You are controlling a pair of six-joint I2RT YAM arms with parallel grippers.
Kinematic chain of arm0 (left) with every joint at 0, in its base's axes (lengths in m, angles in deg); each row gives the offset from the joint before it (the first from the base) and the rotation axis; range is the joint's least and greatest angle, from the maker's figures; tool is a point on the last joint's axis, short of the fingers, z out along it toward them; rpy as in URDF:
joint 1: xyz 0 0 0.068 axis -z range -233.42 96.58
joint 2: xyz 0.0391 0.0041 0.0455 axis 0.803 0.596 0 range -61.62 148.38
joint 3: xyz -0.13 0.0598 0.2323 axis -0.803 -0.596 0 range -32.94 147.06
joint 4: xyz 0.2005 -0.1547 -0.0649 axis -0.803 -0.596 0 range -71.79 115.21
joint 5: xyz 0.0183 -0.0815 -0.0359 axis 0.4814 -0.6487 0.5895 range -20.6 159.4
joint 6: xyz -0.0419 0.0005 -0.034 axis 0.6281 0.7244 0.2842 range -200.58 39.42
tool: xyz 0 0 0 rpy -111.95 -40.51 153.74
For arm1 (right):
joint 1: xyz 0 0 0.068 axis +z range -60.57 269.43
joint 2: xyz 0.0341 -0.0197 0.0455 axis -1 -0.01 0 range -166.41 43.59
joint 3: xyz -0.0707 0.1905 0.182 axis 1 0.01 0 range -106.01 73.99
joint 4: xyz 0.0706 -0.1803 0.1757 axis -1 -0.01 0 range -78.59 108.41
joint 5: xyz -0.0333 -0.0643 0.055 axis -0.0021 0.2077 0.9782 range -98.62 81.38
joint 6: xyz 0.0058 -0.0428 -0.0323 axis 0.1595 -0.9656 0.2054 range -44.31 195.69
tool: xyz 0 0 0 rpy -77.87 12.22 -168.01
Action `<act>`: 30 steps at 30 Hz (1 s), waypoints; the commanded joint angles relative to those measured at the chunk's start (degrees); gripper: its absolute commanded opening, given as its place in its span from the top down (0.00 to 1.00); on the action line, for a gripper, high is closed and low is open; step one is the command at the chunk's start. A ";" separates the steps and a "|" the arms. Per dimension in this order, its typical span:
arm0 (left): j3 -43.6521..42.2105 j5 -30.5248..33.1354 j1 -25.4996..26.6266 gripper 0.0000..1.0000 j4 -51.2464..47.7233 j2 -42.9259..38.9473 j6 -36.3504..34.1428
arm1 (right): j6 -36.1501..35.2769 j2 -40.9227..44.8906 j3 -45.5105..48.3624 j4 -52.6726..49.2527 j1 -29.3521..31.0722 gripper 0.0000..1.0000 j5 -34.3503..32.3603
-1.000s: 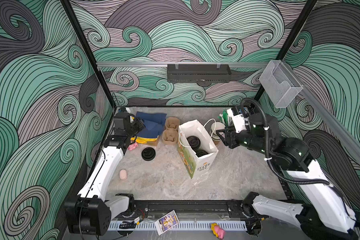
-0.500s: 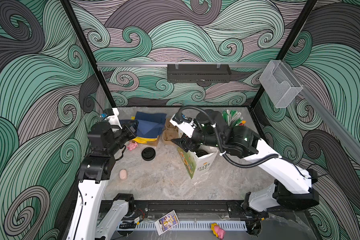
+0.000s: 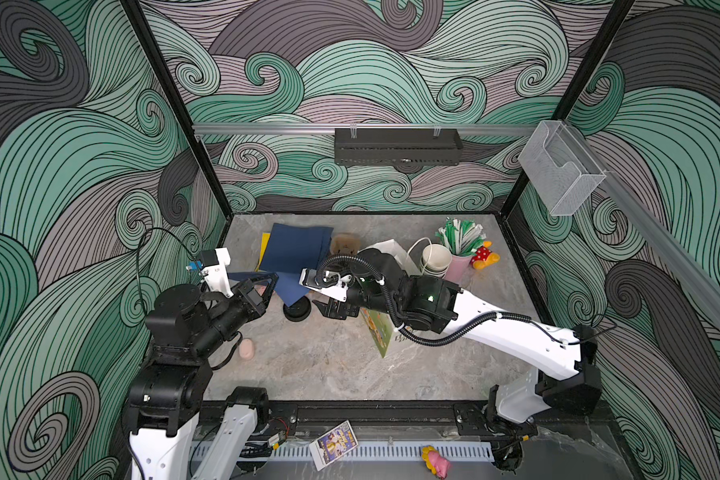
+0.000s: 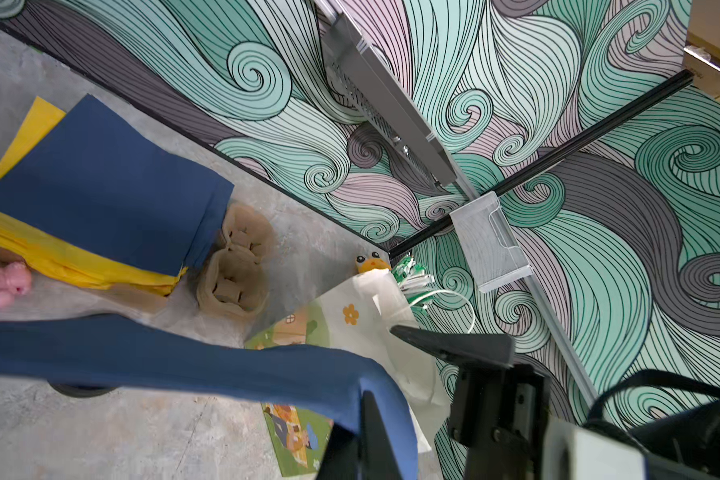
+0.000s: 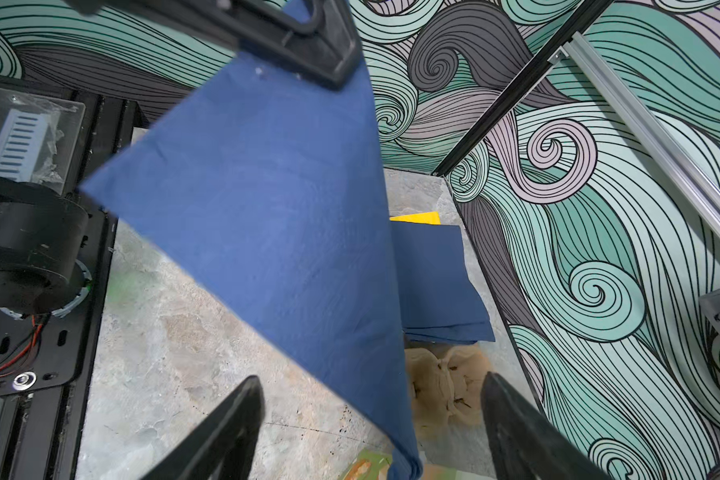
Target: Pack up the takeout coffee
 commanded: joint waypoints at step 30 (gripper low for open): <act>10.69 8.52 -0.39 0.17 7.20 1.04 -11.07 | 47.66 4.75 -2.58 -7.34 -6.46 1.00 13.97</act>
